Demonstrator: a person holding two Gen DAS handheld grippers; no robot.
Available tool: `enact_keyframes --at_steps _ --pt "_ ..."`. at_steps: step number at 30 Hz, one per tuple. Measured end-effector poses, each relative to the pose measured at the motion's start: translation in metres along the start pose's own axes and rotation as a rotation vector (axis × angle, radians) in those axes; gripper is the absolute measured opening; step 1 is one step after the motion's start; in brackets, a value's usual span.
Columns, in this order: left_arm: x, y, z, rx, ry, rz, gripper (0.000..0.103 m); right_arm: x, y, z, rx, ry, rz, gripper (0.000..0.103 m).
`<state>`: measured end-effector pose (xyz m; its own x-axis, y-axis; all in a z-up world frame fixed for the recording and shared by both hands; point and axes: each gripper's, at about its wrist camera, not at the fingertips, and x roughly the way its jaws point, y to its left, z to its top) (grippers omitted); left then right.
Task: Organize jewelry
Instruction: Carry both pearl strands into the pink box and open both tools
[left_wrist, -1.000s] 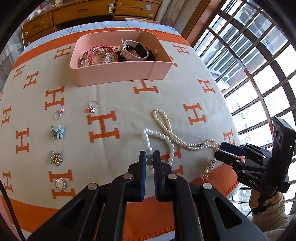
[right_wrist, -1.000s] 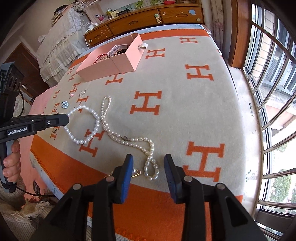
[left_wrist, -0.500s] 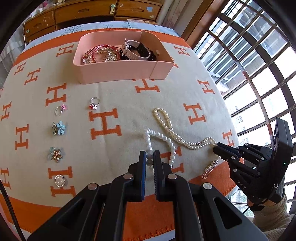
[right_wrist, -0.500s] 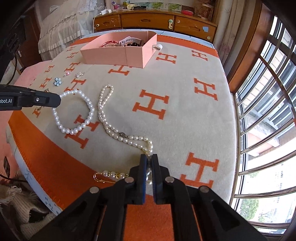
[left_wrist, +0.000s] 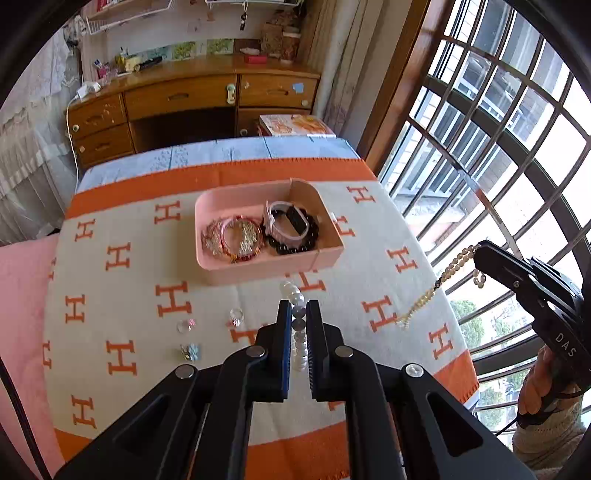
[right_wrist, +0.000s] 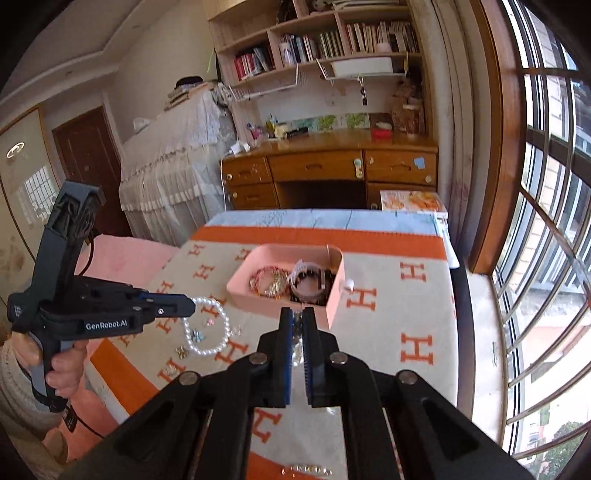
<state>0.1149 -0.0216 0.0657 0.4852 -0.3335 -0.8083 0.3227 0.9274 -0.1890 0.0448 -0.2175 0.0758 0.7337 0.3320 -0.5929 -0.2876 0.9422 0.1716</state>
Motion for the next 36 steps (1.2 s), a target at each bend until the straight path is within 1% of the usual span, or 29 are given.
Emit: enact_keyframes --at_steps 6,9,15,19,22,26,31,34,36 --pt "-0.015 0.006 0.042 -0.004 -0.08 0.02 0.005 0.006 0.006 0.047 0.021 -0.105 0.014 0.005" --pt "-0.009 0.008 0.061 -0.015 -0.105 0.025 0.005 0.023 0.005 0.064 0.027 -0.12 0.004 0.005" --pt "0.021 0.018 0.083 -0.048 -0.111 0.033 0.005 0.07 -0.001 0.083 0.05 -0.091 0.009 0.005" --pt "0.051 0.031 0.09 -0.091 -0.081 0.022 0.005 0.103 -0.003 0.088 0.059 -0.053 0.019 0.005" --pt "0.07 0.037 0.091 -0.1 -0.059 0.021 0.005 0.128 -0.005 0.086 0.063 -0.014 0.022 0.005" --pt "0.082 0.045 0.091 -0.104 -0.044 0.021 0.005 0.149 -0.009 0.081 0.078 0.02 0.028 0.005" --pt "0.089 0.053 0.092 -0.099 -0.039 0.029 0.005 0.141 -0.004 0.085 0.071 -0.021 0.051 0.005" --pt "0.091 0.055 0.094 -0.101 -0.037 0.024 0.005 0.135 0.002 0.091 0.051 -0.055 0.047 0.005" --pt "0.092 0.054 0.094 -0.101 -0.036 0.017 0.005 0.137 0.002 0.095 0.049 -0.059 0.042 0.005"
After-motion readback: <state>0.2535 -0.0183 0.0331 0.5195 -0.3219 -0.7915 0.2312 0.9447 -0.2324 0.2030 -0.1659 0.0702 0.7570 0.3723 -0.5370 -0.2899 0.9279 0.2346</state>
